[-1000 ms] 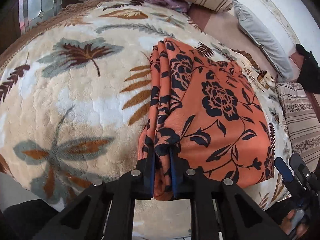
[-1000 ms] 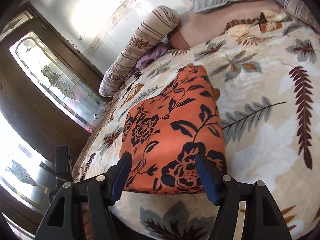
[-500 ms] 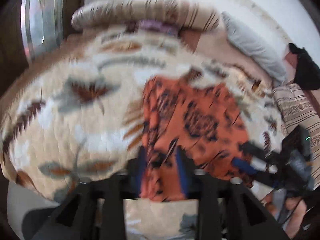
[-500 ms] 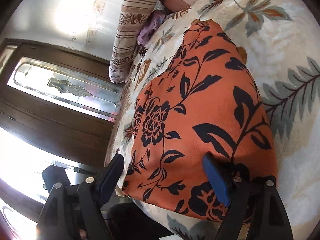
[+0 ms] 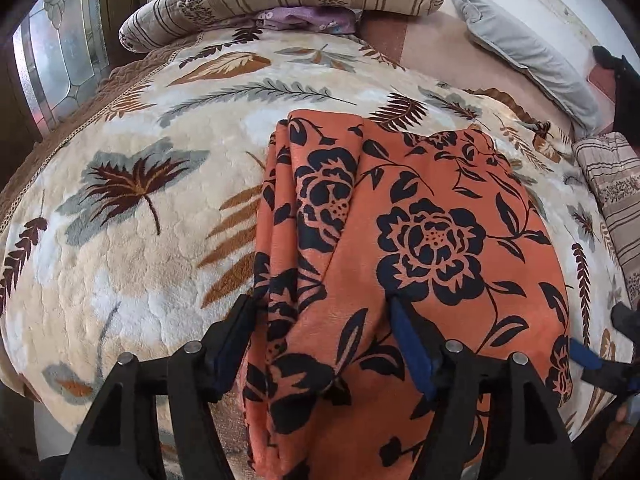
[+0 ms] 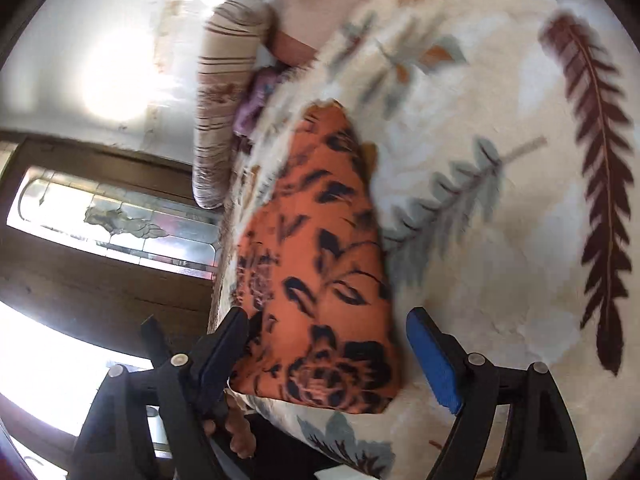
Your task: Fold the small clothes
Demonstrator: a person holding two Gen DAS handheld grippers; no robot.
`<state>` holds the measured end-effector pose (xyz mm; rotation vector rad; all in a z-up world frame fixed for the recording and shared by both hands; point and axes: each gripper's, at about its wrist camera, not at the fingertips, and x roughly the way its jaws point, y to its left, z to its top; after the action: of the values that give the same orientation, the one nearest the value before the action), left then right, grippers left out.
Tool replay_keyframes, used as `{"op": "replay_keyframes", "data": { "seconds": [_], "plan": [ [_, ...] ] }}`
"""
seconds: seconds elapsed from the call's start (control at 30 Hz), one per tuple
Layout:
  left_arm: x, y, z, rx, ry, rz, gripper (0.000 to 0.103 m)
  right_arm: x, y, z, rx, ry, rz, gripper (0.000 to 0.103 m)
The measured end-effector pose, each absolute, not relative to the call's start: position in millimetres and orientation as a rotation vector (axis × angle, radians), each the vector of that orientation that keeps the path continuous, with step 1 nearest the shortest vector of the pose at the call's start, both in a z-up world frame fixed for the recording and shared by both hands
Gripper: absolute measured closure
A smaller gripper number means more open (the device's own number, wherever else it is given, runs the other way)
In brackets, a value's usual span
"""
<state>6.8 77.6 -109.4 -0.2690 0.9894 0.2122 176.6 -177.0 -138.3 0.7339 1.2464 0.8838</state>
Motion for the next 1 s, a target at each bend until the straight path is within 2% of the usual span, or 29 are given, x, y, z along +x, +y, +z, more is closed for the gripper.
{"op": "replay_keyframes", "data": {
  "seconds": [0.17, 0.2, 0.27, 0.37, 0.43, 0.5, 0.63, 0.67, 0.7, 0.73, 0.87, 0.9, 0.97, 1.0],
  "plan": [
    [3.9, 85.0, -111.2, -0.310, 0.984, 0.197, 0.028, 181.3, -153.0, -155.1, 0.712, 1.329, 0.911, 0.021],
    [1.7, 82.7, -109.8, -0.306, 0.981, 0.196, 0.028, 182.3, -149.8, -155.7, 0.708, 1.329, 0.911, 0.031],
    [1.5, 83.0, -109.8, -0.300, 0.976, 0.197, 0.028, 184.0, -135.5, -150.1, 0.629, 1.338, 0.904, 0.062],
    [2.1, 86.5, -111.8, -0.313, 0.974, 0.188, 0.027, 175.4, -127.5, -132.0, 0.490, 1.281, 0.861, 0.074],
    [2.1, 87.4, -113.0, -0.315, 0.971, 0.187, 0.027, 166.4, -122.7, -118.1, 0.380, 1.228, 0.833, 0.075],
    [2.1, 88.2, -114.5, -0.320, 0.969, 0.181, 0.026, 166.1, -114.2, -128.7, 0.277, 1.252, 0.790, 0.073],
    [1.5, 89.6, -114.3, -0.321, 0.962, 0.174, 0.026, 177.6, -131.0, -132.9, 0.468, 1.279, 0.847, 0.064],
    [1.7, 90.2, -114.6, -0.322, 0.962, 0.167, 0.026, 181.2, -136.3, -127.5, 0.476, 1.259, 0.849, 0.053],
    [1.7, 90.6, -114.8, -0.320, 0.959, 0.161, 0.026, 186.1, -139.7, -123.5, 0.495, 1.242, 0.855, 0.038],
    [1.1, 90.7, -115.2, -0.321, 0.956, 0.161, 0.026, 193.2, -142.4, -121.2, 0.522, 1.223, 0.872, 0.033],
    [1.4, 90.3, -115.5, -0.320, 0.953, 0.161, 0.026, 239.5, -122.8, -136.2, 0.618, 1.269, 0.867, 0.033],
    [2.1, 91.7, -115.9, -0.326, 0.956, 0.158, 0.025, 245.7, -115.6, -144.6, 0.605, 1.303, 0.853, 0.036],
    [2.3, 94.0, -117.1, -0.335, 0.957, 0.156, 0.025, 250.1, -97.2, -152.0, 0.558, 1.362, 0.884, 0.058],
    [2.6, 94.0, -117.5, -0.333, 0.956, 0.155, 0.024, 245.2, -91.7, -139.6, 0.461, 1.314, 0.866, 0.065]
  ]
}}
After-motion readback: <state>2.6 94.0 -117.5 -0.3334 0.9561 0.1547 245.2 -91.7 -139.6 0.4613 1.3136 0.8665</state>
